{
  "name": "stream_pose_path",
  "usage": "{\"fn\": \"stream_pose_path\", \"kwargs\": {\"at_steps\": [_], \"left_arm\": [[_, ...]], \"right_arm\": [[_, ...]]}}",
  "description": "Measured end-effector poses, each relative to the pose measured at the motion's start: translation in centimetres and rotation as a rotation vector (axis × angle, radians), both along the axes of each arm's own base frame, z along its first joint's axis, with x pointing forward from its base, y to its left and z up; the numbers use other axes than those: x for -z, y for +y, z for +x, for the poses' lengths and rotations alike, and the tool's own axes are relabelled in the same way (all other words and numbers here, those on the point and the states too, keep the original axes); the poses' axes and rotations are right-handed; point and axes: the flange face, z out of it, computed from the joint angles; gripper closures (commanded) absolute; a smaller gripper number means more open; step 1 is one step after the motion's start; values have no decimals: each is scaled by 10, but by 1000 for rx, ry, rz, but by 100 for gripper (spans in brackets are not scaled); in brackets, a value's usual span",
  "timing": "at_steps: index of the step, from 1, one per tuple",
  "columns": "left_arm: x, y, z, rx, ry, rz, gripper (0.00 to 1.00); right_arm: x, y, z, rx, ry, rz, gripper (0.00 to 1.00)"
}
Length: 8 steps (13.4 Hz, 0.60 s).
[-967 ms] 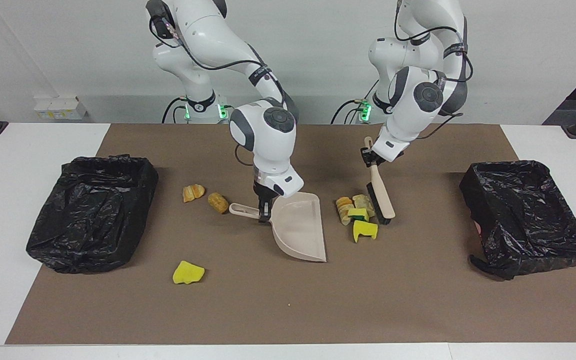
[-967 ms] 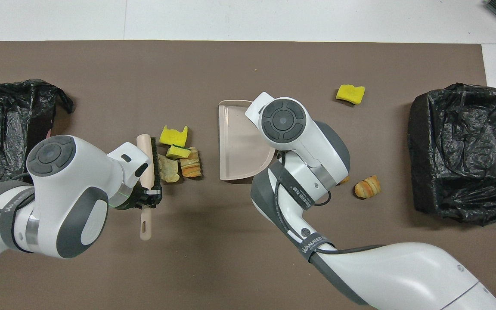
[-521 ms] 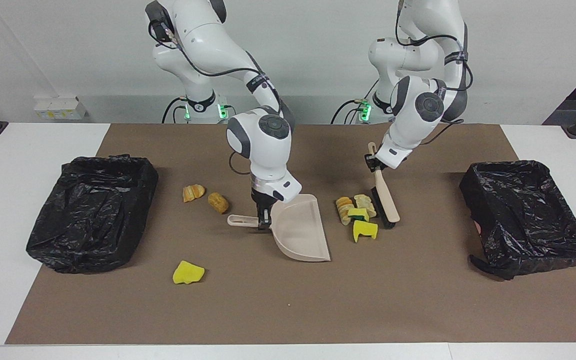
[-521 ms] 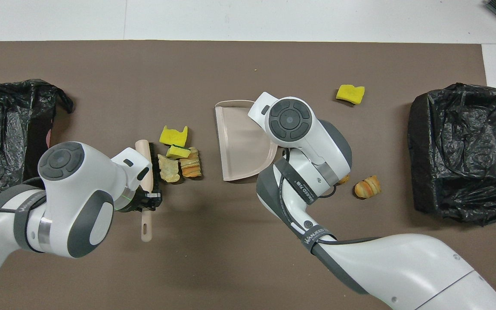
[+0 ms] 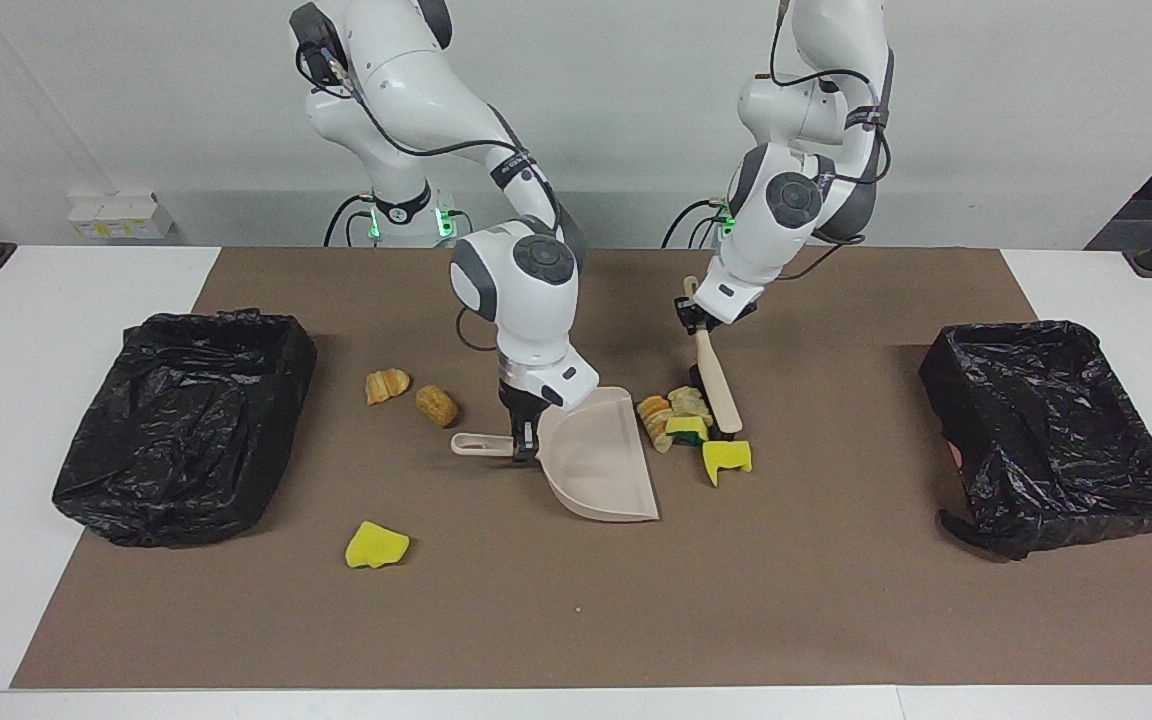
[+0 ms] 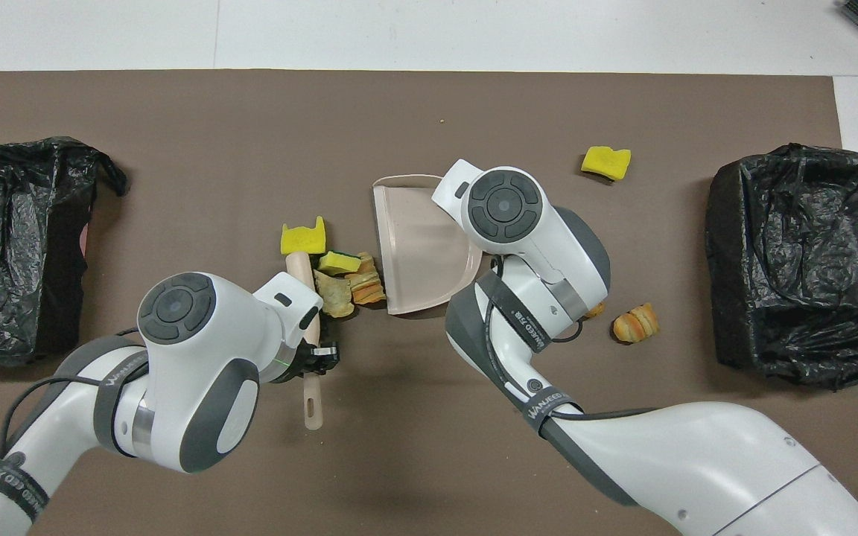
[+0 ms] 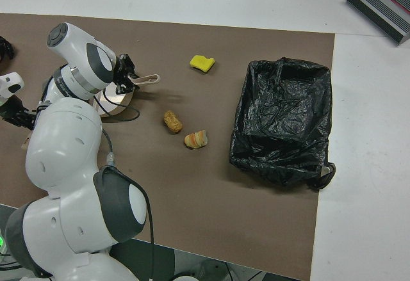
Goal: Sweep and dump trash in bin
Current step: 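Sweep the sponge and bread scraps toward the dustpan with the left gripper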
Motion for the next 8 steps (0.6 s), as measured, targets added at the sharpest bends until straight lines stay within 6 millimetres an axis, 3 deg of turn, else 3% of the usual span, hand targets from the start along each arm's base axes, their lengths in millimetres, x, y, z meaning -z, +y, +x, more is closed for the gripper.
{"fn": "stream_pose_path", "kwargs": {"at_steps": [3, 5, 8], "left_arm": [[-13, -56, 3, 1, -28, -61, 100], [-15, -83, 4, 29, -29, -73, 100], [-27, -85, 14, 42, -37, -86, 100]], "right_arm": [[0, 0, 0, 0, 0, 0, 100], [0, 0, 0, 0, 0, 0, 100], [0, 0, 0, 0, 0, 0, 100]]}}
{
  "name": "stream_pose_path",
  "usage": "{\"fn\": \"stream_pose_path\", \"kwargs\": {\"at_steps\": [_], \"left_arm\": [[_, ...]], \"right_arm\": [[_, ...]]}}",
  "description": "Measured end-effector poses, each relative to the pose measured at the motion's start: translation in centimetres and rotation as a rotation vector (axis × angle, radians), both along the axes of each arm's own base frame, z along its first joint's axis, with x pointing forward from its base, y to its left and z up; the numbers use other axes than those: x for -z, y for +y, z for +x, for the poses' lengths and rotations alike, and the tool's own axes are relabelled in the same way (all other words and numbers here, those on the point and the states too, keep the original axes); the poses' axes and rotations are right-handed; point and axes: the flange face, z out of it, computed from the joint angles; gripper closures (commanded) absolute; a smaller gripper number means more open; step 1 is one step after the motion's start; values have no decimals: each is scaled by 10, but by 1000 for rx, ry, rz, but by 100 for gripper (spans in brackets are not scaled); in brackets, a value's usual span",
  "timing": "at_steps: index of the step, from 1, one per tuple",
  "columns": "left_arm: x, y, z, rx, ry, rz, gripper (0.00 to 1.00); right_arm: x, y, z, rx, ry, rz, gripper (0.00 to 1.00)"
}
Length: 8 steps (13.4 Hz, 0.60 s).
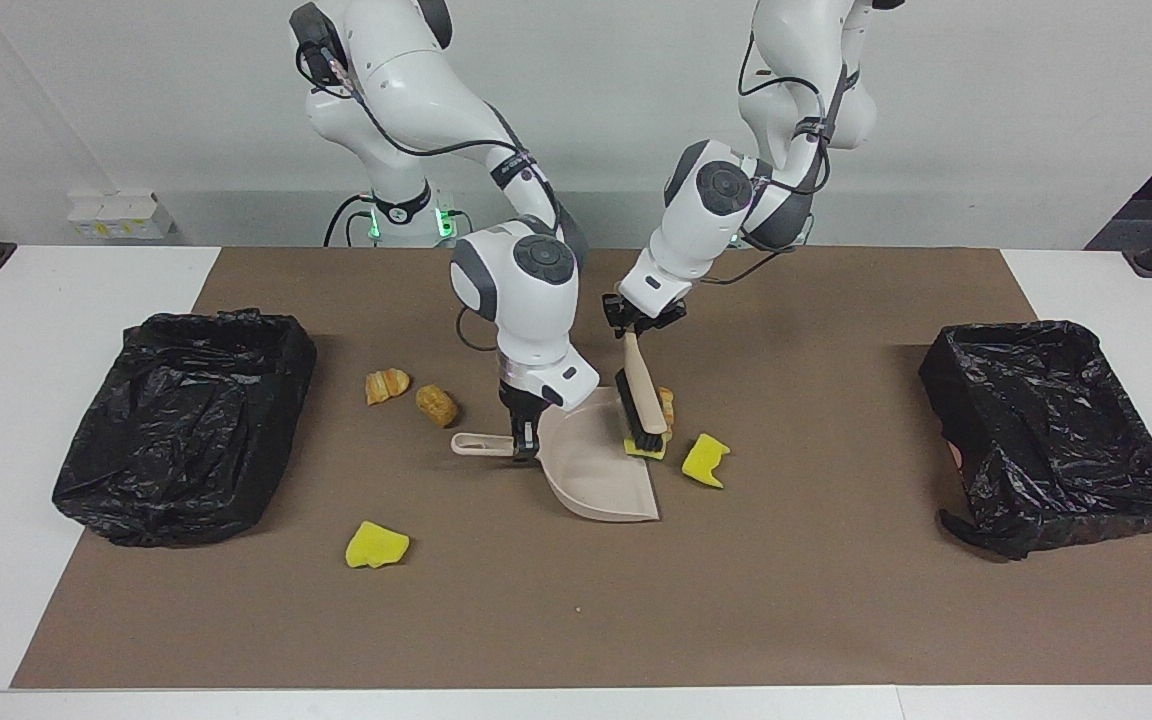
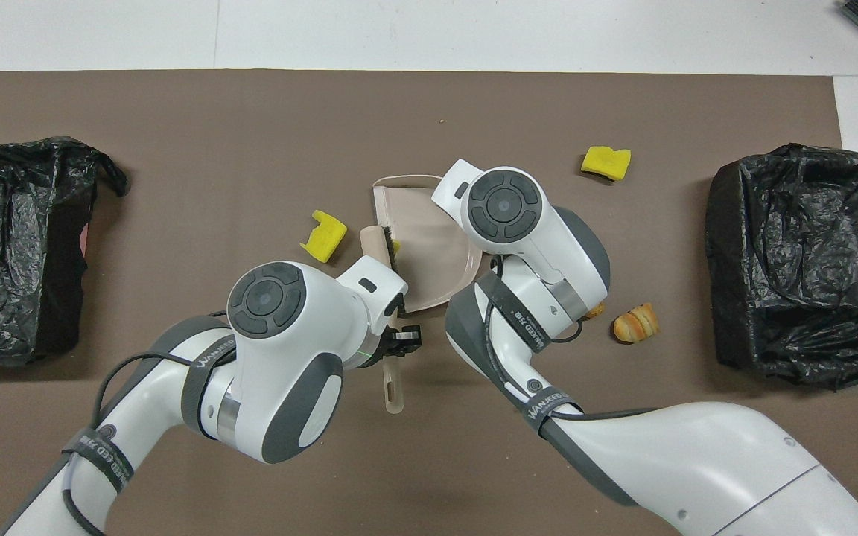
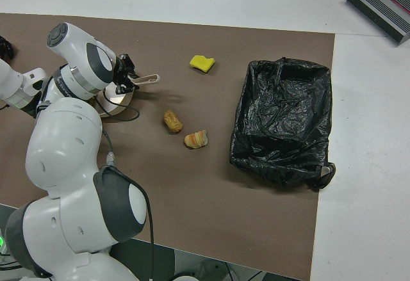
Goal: Sweep and dump trash in bin
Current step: 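Sweep the remaining scraps into the dustpan with the left gripper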
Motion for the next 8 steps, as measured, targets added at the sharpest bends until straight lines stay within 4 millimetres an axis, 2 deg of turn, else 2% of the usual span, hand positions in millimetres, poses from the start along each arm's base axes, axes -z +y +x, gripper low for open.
{"fn": "stream_pose_path", "kwargs": {"at_steps": [2, 4, 5, 6, 8], "left_arm": [[-24, 23, 17, 31, 17, -5, 100], [-54, 68, 42, 48, 5, 4, 100], [-61, 91, 52, 55, -16, 31, 100], [-60, 110, 59, 62, -25, 59, 100], [-37, 129, 68, 86, 1, 96, 100]], "right_arm": [[0, 0, 0, 0, 0, 0, 100], [0, 1, 0, -1, 0, 0, 100], [0, 1, 0, -1, 0, 0, 100], [0, 1, 0, -1, 0, 0, 100], [0, 1, 0, -1, 0, 0, 100]]}}
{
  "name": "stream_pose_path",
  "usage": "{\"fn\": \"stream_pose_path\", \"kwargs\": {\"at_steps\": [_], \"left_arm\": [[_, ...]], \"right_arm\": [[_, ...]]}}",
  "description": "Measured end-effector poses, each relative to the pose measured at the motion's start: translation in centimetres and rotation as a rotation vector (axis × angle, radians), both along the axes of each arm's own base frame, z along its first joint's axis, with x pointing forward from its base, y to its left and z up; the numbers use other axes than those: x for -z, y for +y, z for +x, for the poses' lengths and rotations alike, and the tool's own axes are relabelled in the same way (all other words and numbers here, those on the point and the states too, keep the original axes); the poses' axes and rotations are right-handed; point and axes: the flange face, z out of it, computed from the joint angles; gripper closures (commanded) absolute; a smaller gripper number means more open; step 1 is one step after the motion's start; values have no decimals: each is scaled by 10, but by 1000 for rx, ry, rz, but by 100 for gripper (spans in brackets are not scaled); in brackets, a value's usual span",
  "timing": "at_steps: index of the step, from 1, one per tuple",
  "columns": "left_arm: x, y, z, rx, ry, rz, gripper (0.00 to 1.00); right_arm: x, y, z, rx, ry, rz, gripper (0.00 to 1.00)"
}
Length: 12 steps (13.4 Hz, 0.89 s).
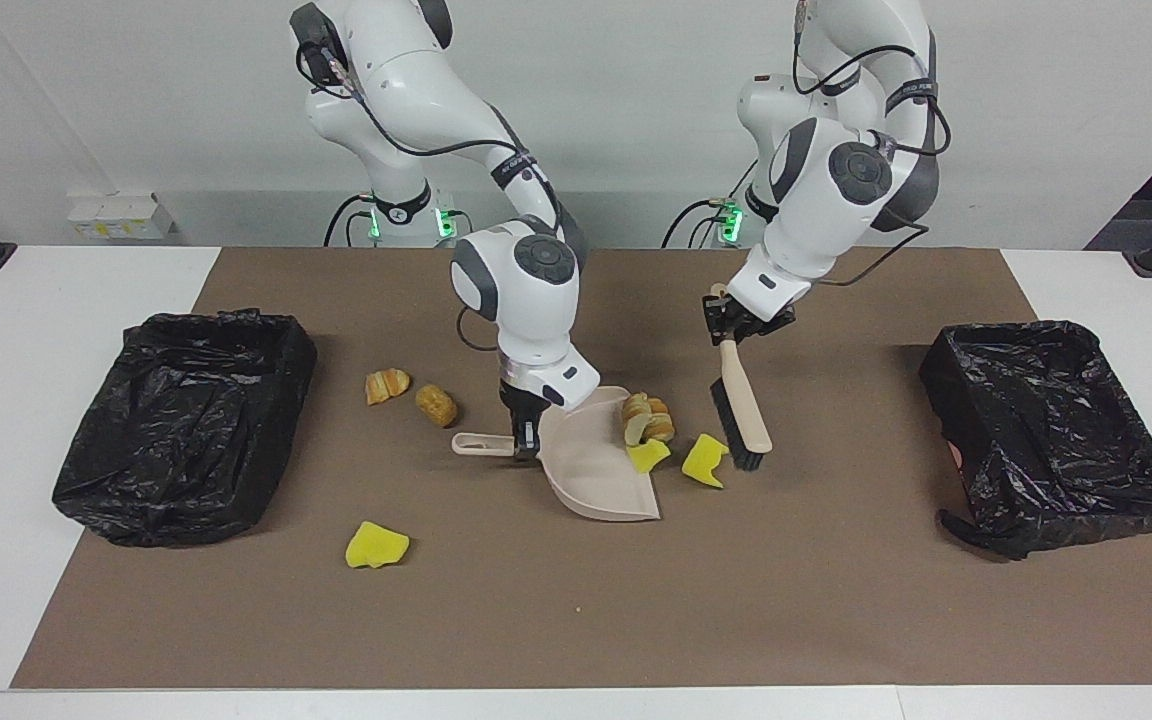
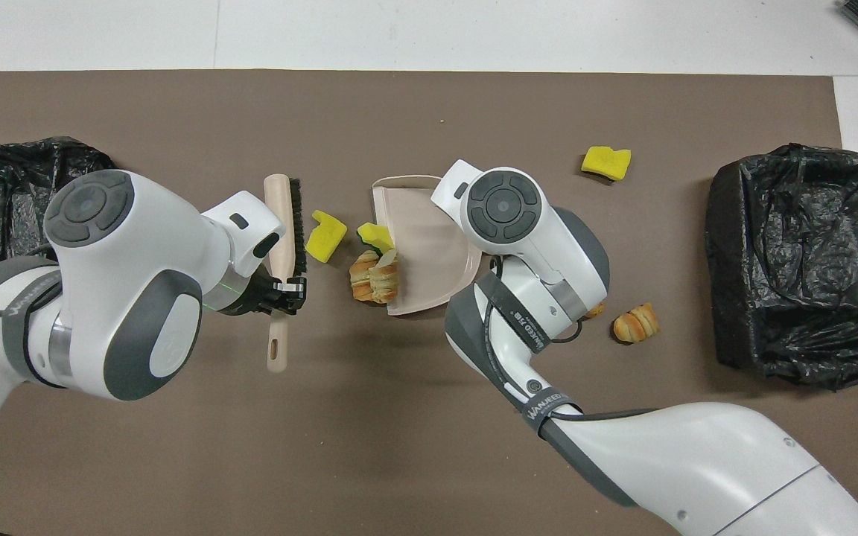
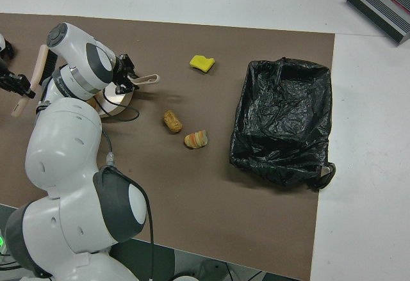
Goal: Sweep and dump trash in bin
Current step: 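Sweep the remaining scraps into the dustpan with the left gripper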
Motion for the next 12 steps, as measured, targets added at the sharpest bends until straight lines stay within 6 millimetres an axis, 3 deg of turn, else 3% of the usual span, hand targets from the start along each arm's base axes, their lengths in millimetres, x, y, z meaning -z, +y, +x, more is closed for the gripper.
{"fn": "stream_pose_path", "kwargs": {"at_steps": [3, 6, 8, 12], "left_arm": [[51, -3, 5, 21, 75, 25, 100], [82, -8, 1, 27, 96, 33, 100], [89, -25, -11, 54, 98, 33, 100], [86, -67, -32, 40, 125, -26, 100]], "right_arm": [[0, 2, -1, 6, 6, 13, 100], [0, 3, -2, 8, 10, 19, 100], [0, 3, -2, 8, 10, 19, 100], [0, 3, -2, 8, 10, 19, 100]]}}
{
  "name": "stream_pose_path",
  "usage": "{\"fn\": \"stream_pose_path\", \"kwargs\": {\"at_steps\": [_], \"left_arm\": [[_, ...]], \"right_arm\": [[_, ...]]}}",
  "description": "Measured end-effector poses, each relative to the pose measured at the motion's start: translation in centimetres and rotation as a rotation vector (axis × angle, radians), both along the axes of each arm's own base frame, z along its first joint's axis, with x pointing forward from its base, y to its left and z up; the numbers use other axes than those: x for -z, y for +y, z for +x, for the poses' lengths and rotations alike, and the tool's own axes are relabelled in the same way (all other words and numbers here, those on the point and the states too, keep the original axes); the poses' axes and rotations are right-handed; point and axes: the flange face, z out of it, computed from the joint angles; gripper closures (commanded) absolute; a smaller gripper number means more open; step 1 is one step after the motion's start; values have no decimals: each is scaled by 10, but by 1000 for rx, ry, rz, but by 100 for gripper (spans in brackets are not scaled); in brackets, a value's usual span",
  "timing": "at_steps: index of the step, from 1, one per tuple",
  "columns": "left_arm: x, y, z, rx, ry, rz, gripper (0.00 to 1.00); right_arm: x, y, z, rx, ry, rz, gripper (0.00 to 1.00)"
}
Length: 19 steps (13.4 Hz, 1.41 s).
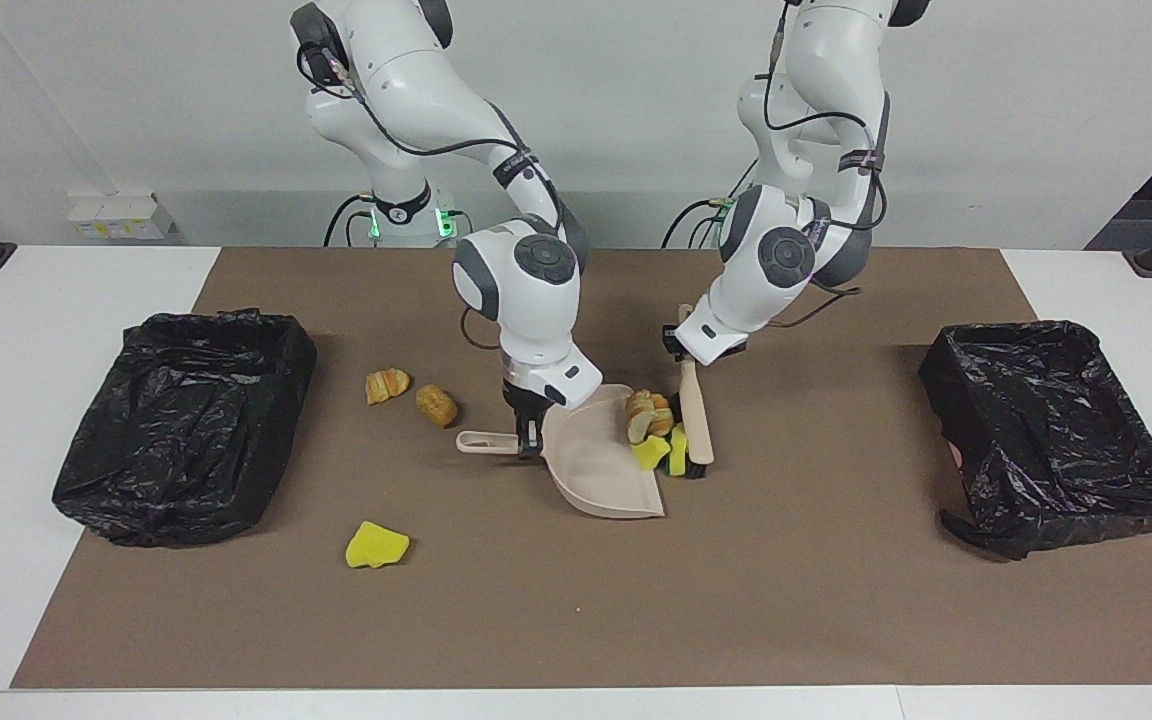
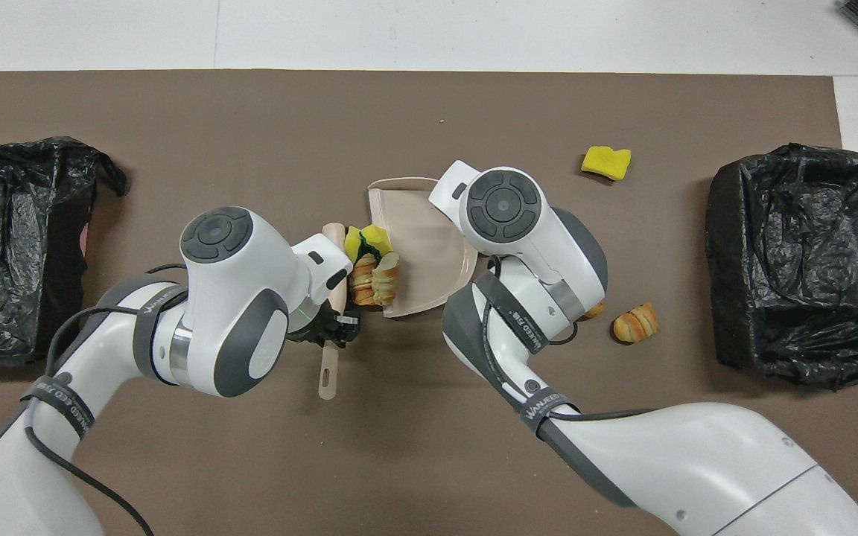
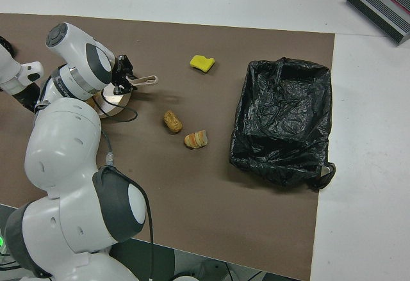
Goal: Sweep and dump trash in bin
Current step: 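Sweep the remaining scraps into the dustpan with the left gripper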
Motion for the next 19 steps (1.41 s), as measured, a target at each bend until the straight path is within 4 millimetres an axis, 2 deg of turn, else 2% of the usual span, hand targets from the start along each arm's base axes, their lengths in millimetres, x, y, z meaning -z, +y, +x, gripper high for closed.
{"fn": "stream_pose_path", "kwargs": {"at_steps": [2, 4, 7, 9, 12, 16, 18, 19], "left_arm": [[-2, -22, -12, -22, 23, -33, 100], [-9, -34, -15, -48, 16, -52, 100], [-31, -31, -12, -67, -16, -78, 100], [-38, -33, -13, -61, -25, -84, 100], [-42, -54, -29, -58, -19, -64, 100], [-50, -70, -40, -38, -37, 9, 100], [-57, -70, -36, -40, -54, 8, 100], [-63, -62, -29, -61, -64, 6, 100]], "right_arm": [[0, 0, 0, 0, 0, 0, 100], [0, 0, 0, 0, 0, 0, 100], [0, 0, 0, 0, 0, 0, 100], [0, 0, 0, 0, 0, 0, 100], [1, -1, 0, 1, 1, 0, 100], [1, -1, 1, 0, -1, 3, 100], [1, -1, 1, -8, -2, 3, 100], [1, -1, 1, -15, -2, 4, 100]]}}
